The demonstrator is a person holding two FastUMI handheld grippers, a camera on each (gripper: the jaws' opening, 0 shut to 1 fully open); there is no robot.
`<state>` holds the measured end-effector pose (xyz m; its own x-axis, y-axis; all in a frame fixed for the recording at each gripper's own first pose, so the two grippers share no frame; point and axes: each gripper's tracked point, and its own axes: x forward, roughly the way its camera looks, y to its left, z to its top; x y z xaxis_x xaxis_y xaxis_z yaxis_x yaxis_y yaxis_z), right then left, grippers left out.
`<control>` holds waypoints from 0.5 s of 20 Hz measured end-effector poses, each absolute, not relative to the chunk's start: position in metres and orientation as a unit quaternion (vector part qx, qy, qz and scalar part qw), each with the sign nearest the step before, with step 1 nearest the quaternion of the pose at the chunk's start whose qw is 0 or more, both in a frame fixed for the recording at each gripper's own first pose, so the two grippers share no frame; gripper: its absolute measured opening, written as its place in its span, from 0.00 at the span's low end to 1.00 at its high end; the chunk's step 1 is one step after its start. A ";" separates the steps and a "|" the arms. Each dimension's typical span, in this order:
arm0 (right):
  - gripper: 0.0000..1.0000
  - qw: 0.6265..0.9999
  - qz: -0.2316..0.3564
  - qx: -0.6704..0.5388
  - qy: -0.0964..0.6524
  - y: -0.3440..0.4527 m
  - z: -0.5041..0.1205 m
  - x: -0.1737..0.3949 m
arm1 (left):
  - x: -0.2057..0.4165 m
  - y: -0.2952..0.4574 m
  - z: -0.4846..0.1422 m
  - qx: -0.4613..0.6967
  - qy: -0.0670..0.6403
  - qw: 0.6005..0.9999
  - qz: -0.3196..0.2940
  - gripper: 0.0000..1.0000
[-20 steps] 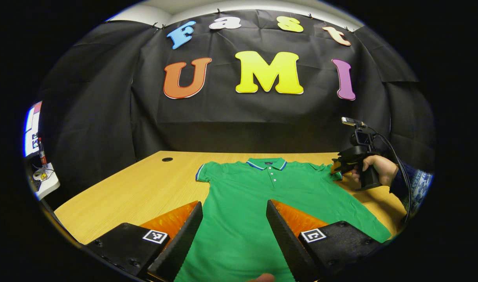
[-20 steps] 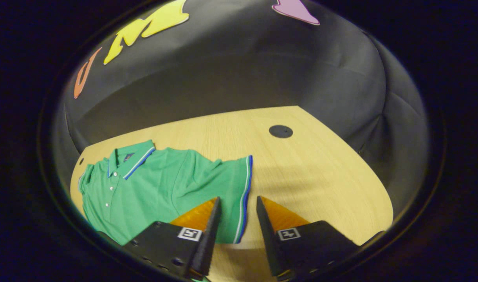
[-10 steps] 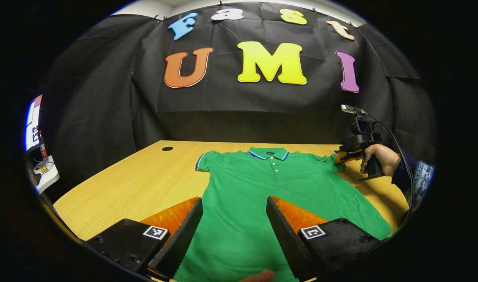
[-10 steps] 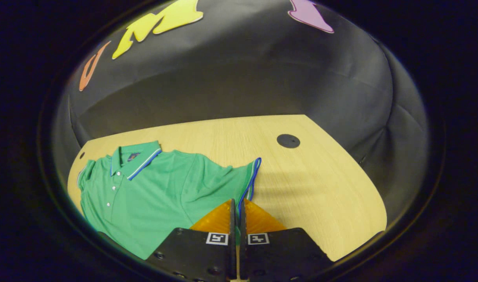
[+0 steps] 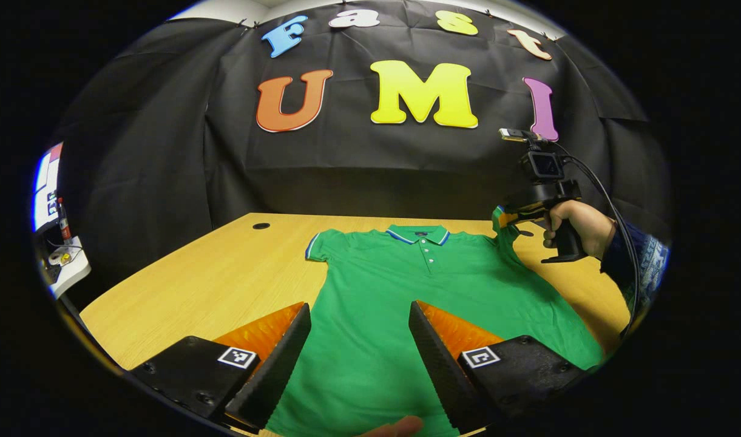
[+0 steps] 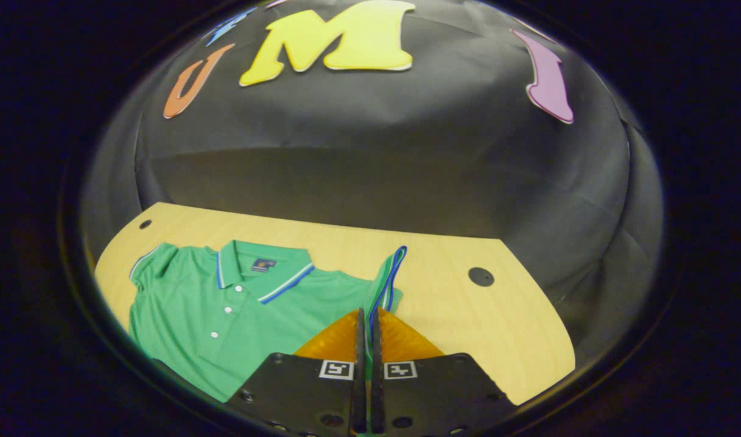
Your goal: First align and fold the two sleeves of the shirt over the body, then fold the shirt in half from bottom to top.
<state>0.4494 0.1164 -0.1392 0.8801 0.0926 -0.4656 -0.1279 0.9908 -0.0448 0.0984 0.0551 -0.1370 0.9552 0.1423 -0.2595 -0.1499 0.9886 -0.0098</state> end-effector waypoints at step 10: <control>0.94 0.984 0.117 -0.037 0.131 0.168 -0.083 0.389 | 0.113 0.114 -0.131 -0.029 0.133 0.978 0.157 1.00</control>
<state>0.3893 0.1682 -0.0827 0.9385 0.2206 -0.2655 -0.2398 0.9699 -0.0416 0.1131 0.1142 -0.1313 0.9149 0.3000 -0.2702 -0.3154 0.9489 -0.0144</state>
